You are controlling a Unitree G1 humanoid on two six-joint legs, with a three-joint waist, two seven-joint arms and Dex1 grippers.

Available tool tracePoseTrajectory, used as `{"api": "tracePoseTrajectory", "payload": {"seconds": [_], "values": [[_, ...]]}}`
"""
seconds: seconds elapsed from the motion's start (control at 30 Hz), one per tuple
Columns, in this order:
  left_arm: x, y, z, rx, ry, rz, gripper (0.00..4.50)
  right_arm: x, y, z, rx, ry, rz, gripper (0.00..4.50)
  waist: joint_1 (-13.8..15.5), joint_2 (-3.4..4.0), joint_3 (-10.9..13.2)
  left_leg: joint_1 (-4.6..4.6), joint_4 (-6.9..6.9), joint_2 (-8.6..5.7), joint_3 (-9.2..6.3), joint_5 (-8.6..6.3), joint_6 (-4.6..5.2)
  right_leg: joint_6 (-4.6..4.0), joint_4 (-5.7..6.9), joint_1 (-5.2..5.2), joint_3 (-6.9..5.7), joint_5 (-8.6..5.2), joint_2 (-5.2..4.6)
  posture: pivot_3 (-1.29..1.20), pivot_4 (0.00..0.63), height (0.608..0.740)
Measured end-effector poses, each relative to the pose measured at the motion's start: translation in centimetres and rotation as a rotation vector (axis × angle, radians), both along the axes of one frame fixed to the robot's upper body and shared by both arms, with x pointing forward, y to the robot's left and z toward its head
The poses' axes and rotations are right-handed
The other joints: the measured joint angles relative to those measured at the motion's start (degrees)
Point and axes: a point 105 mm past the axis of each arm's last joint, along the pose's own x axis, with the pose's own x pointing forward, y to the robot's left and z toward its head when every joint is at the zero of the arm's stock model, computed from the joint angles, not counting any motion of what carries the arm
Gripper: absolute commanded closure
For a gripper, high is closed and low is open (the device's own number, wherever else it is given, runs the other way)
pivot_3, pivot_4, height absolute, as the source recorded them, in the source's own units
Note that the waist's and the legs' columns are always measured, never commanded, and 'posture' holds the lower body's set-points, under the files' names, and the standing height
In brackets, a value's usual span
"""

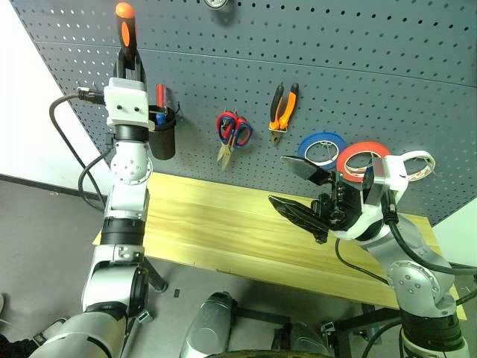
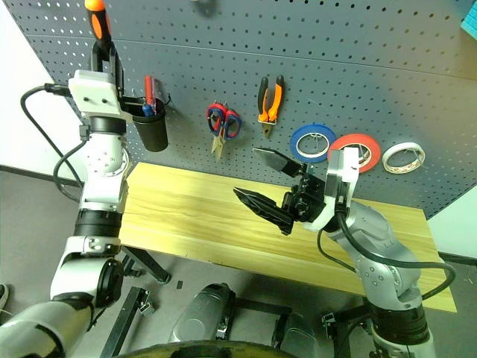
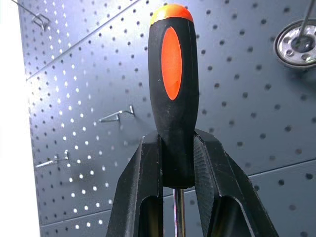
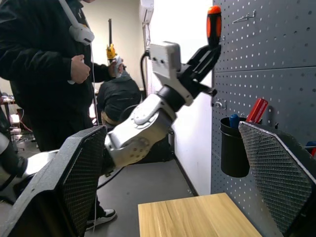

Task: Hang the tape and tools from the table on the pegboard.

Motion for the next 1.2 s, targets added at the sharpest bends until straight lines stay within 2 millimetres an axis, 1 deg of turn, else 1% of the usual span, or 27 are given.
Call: {"api": "tracePoseTrajectory", "payload": {"seconds": [0.17, 0.23, 0.33, 0.4, 0.57, 0.73, 0.83, 0.97, 1.0, 1.2], "values": [[1.8, 0.2, 0.9, -0.029, -0.014, 0.016, 4.02, -0.3, 0.0, -0.1, -0.001, 0.006, -0.007, 0.00, -0.14, 0.00, 0.00, 0.00, -0.01, 0.01, 0.00, 0.00, 0.00, 0.01, 0.00, -0.02, 0.00, 0.00, 0.01, 0.27, 0.044, 0.657], [2.3, 0.2, 0.7, -0.039, -0.009, 0.021, 4.02, -0.5, 0.1, 0.0, 0.000, 0.010, -0.007, 0.00, -0.25, -0.01, 0.01, -0.01, -0.01, 0.01, 0.00, 0.00, 0.00, 0.01, 0.00, -0.03, 0.00, 0.00, 0.01, 0.26, 0.057, 0.657], [2.7, 0.2, 0.0, -0.040, 0.010, 0.028, 4.02, -0.9, 0.2, 0.0, -0.001, 0.025, -0.004, 0.00, -0.41, -0.03, 0.03, -0.01, -0.01, 0.03, 0.01, -0.01, 0.00, 0.00, 0.00, -0.05, 0.00, -0.01, 0.00, 0.25, 0.072, 0.657], [2.9, 0.3, -0.5, -0.041, 0.024, 0.036, 4.02, -1.2, 0.1, 0.0, -0.008, 0.037, -0.006, 0.00, -0.47, -0.07, 0.08, -0.02, 0.00, 0.05, 0.00, -0.01, 0.00, 0.00, 0.01, -0.06, 0.00, -0.01, 0.00, 0.24, 0.083, 0.657], [3.0, 0.5, -1.1, -0.049, 0.038, 0.047, 4.02, -1.8, 0.1, -0.1, -0.010, 0.068, -0.014, 0.00, -0.68, -0.19, 0.22, -0.02, 0.00, 0.08, 0.00, -0.03, -0.02, 0.01, 0.01, -0.08, 0.01, -0.03, -0.02, 0.23, 0.107, 0.657], [3.1, 0.7, -1.9, -0.053, 0.058, 0.061, 4.02, -2.0, 0.0, -0.1, -0.017, 0.092, -0.025, 0.00, -1.23, -0.32, 0.49, -0.03, 0.01, 0.09, 0.00, -0.07, -0.09, 0.03, 0.02, -0.08, 0.00, -0.05, -0.03, 0.21, 0.125, 0.657], [3.2, 1.0, -2.4, -0.063, 0.074, 0.076, 4.02, -2.0, -0.3, 0.1, -0.015, 0.103, -0.031, 0.00, -2.08, -0.41, 0.77, -0.02, 0.01, 0.09, 0.00, -0.07, -0.08, 0.16, 0.03, -0.08, 0.01, -0.12, -0.06, 0.20, 0.134, 0.657], [3.4, 1.1, -3.0, -0.067, 0.095, 0.087, 4.02, -2.5, -0.4, 0.1, -0.026, 0.116, -0.028, 0.00, -2.92, -0.57, 1.49, -0.03, 0.01, 0.14, -0.02, -0.01, 0.03, 0.10, 0.05, -0.09, 0.01, -0.10, -0.07, 0.19, 0.143, 0.657], [3.5, 1.1, -3.1, -0.068, 0.095, 0.088, 4.02, -2.5, -0.4, 0.1, -0.028, 0.122, -0.028, 0.00, -3.25, -0.63, 1.62, -0.04, 0.02, 0.14, -0.02, -0.01, 0.03, -0.02, 0.04, -0.09, 0.00, -0.02, -0.07, 0.18, 0.151, 0.657], [3.5, 0.9, -3.1, -0.068, 0.096, 0.086, 4.02, -2.8, -0.5, 0.1, -0.025, 0.146, -0.039, 0.00, -5.20, -0.78, 2.66, -0.04, 0.05, 0.14, -0.02, -0.01, 0.07, -0.02, 0.04, -0.07, 0.02, -0.02, -0.12, 0.17, 0.157, 0.657]]}}
